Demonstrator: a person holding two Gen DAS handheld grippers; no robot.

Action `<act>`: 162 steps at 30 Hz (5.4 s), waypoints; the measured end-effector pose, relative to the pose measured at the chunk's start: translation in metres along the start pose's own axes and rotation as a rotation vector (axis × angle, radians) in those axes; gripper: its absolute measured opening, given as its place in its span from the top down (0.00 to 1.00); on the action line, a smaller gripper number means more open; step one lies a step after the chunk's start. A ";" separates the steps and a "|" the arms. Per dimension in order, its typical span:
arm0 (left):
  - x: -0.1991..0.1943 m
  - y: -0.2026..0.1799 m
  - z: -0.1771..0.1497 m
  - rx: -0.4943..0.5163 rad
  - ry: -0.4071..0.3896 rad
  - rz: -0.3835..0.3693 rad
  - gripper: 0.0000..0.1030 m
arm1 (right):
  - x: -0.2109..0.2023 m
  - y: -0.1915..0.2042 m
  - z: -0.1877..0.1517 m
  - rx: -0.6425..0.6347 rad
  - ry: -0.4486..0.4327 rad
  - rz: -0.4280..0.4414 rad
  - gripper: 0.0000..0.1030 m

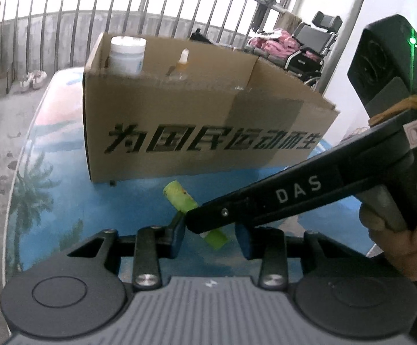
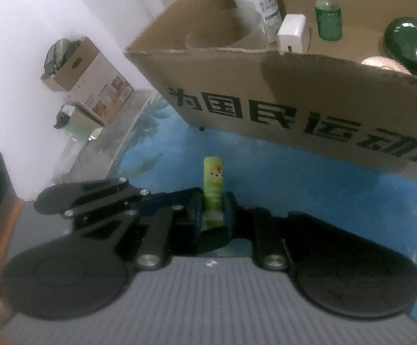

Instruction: Organize rigid objects

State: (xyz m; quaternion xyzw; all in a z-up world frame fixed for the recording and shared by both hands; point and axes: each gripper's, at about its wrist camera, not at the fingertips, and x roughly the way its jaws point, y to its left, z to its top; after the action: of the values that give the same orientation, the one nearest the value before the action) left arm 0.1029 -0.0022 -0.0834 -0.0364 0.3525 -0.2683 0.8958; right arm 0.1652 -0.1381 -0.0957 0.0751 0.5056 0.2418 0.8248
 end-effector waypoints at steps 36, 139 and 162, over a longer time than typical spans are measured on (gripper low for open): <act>0.116 -0.009 0.202 0.115 0.149 0.074 0.48 | -0.047 -0.160 0.138 0.426 -0.224 0.005 0.83; 0.172 0.304 -0.387 -0.953 0.712 0.384 0.37 | 0.385 0.037 -0.313 -0.177 0.421 -0.241 0.62; 0.225 0.290 -0.389 -0.892 0.758 0.205 0.73 | 0.411 0.036 -0.334 -0.161 0.378 -0.274 0.79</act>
State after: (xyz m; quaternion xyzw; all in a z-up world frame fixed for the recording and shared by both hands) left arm 0.1179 0.1797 -0.5864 -0.2769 0.7283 -0.0005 0.6269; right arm 0.0155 0.0477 -0.5702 -0.1069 0.6353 0.1769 0.7441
